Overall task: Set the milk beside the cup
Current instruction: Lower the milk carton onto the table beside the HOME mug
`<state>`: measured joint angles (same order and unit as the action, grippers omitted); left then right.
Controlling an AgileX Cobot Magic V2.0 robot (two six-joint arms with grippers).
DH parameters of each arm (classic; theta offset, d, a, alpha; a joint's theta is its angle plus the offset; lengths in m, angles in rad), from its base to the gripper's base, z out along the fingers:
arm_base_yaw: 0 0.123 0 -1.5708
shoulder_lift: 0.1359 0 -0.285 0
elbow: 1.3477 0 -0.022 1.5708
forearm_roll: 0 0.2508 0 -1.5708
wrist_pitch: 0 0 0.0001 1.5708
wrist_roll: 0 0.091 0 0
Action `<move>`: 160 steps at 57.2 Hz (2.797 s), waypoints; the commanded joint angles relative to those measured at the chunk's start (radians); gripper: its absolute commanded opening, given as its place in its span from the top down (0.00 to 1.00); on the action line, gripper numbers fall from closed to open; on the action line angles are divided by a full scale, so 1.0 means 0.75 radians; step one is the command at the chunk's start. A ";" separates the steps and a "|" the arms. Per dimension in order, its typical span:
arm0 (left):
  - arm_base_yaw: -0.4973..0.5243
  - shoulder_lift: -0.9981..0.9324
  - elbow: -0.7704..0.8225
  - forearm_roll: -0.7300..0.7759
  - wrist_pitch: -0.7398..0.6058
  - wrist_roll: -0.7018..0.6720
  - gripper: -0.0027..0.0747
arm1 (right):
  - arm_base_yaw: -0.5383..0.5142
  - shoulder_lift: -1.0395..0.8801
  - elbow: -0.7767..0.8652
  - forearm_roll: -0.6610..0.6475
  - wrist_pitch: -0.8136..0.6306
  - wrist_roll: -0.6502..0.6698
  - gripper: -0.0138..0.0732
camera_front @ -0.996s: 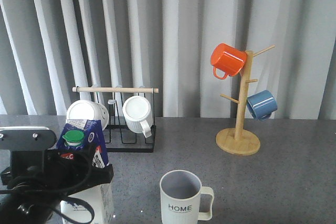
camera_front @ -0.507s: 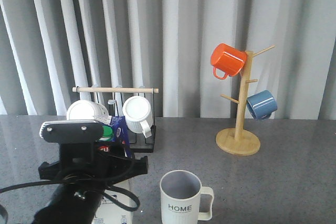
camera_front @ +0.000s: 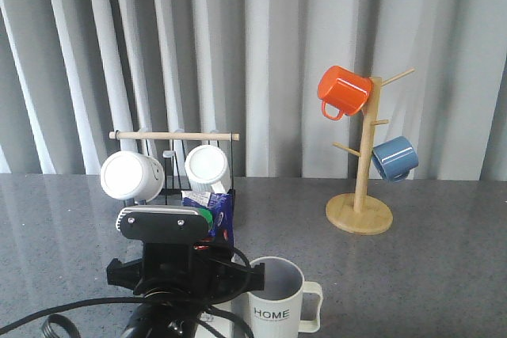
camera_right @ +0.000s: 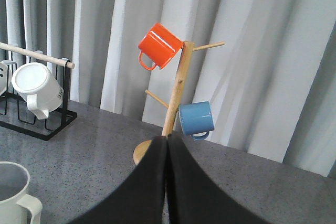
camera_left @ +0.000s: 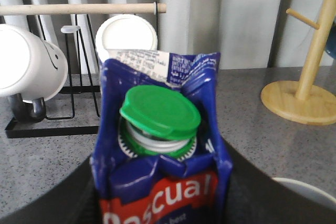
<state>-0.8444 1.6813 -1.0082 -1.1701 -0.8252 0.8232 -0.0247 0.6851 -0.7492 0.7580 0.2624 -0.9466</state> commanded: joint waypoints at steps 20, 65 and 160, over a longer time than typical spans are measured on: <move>-0.004 -0.053 -0.037 0.157 -0.151 -0.106 0.86 | -0.005 0.006 -0.038 0.007 -0.065 0.006 0.85; -0.004 -0.052 0.124 0.349 -0.196 -0.310 0.86 | -0.005 0.006 -0.038 0.007 -0.067 0.006 0.85; -0.004 -0.052 0.123 0.286 -0.206 -0.208 0.86 | -0.005 0.006 -0.038 0.007 -0.065 0.006 0.85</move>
<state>-0.8444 1.6813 -0.8967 -0.9901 -0.9142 0.6716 -0.0247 0.6851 -0.7492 0.7580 0.2634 -0.9466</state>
